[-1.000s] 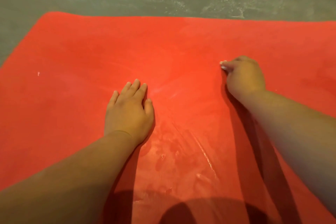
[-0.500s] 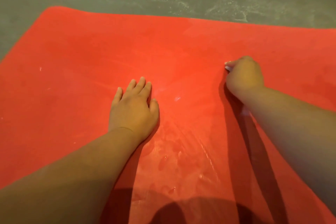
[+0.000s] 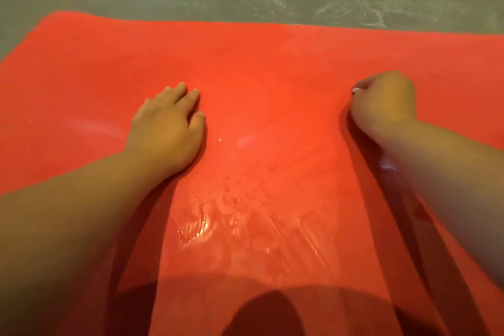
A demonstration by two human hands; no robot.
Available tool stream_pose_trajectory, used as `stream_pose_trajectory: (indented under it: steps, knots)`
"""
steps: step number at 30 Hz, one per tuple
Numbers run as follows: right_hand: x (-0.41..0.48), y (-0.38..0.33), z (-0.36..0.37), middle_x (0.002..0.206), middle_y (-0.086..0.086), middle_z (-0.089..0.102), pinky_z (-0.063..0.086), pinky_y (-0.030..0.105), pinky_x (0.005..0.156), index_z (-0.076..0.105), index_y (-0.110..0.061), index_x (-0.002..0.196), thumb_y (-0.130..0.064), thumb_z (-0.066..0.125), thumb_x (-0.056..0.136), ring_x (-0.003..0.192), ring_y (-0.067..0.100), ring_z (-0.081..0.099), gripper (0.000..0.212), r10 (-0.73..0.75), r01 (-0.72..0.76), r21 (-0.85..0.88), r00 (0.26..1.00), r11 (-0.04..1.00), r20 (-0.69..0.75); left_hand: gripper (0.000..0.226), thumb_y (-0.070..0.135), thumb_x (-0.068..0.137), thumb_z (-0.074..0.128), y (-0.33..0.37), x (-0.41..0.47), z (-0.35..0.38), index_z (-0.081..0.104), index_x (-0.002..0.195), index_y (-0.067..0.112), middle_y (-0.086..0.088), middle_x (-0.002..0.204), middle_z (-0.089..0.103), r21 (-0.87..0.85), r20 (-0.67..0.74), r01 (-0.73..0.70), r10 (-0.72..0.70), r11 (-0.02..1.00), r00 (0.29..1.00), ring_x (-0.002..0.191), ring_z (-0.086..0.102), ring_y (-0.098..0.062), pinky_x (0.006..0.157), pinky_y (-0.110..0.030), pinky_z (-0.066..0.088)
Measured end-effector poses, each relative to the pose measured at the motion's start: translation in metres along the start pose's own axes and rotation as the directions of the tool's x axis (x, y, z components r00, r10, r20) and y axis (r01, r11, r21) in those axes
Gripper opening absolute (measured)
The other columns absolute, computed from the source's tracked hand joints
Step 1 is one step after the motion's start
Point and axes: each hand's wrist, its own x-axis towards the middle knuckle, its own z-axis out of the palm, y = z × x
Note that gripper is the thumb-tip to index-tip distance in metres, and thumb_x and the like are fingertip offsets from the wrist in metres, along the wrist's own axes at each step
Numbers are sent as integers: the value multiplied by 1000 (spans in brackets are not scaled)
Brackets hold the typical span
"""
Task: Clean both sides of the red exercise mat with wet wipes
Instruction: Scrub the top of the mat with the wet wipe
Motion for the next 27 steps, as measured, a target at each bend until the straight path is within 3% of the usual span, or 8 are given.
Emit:
stream_pose_trajectory:
  steps: [3,7,9,12,15,20,24,27]
  knots:
    - [-52,-55,27,100,12,67,38,26,84,74,-9,95,-6,51,80,97,30,59,28,-353,346,168,936,923,8,49,38,99,36,-3,5,9,35,147,26,-2,157,26,38,17,14,-14,999,1000,145,21,-25,118,-46,17]
    - [-87,-91,34,95,8,64,46,34,81,74,-13,97,-17,47,85,89,29,58,29,-804,773,227,584,592,110,49,38,100,34,-5,6,8,33,148,28,1,158,23,28,9,12,-12,1000,1000,146,18,-21,118,-43,14]
    - [-38,-67,32,97,12,65,47,35,84,74,-15,101,-16,48,87,94,33,59,30,-683,674,109,725,731,93,49,38,100,33,-5,7,9,33,148,29,2,158,23,18,11,10,-10,1000,1000,146,18,-19,119,-43,14]
    - [19,-20,20,110,15,66,42,30,92,72,-12,107,-7,50,85,106,32,58,32,-179,179,4,984,984,13,49,36,100,33,-5,8,9,33,148,29,3,158,22,18,13,12,-12,1000,1000,146,16,-18,119,-42,13]
    - [-16,-48,33,104,16,62,42,32,88,72,-11,100,-12,42,82,102,35,55,35,-279,279,-31,960,960,0,48,36,100,33,-2,7,7,33,148,28,3,158,23,1,21,17,-17,1000,1000,146,16,-17,119,-42,11]
    - [-81,-98,36,106,2,62,45,38,87,69,-24,110,-21,38,84,101,27,54,41,-734,707,198,662,679,153,48,35,101,34,-1,6,6,34,148,29,4,158,23,-11,19,26,-26,1000,999,146,16,-17,118,-41,10]
    - [11,-33,18,108,13,67,42,30,92,72,-14,107,-7,50,85,105,32,58,32,-349,353,-34,932,935,98,46,33,101,35,-2,7,8,37,147,28,2,157,27,-10,-4,15,-15,1000,1000,146,19,-18,118,-42,13]
    - [26,-23,14,112,21,66,43,34,97,69,-1,109,-2,47,86,109,35,58,32,-118,120,-86,993,989,30,46,32,100,37,-2,8,9,39,145,26,1,156,29,-13,-14,15,-16,1000,1000,145,21,-18,119,-42,15]
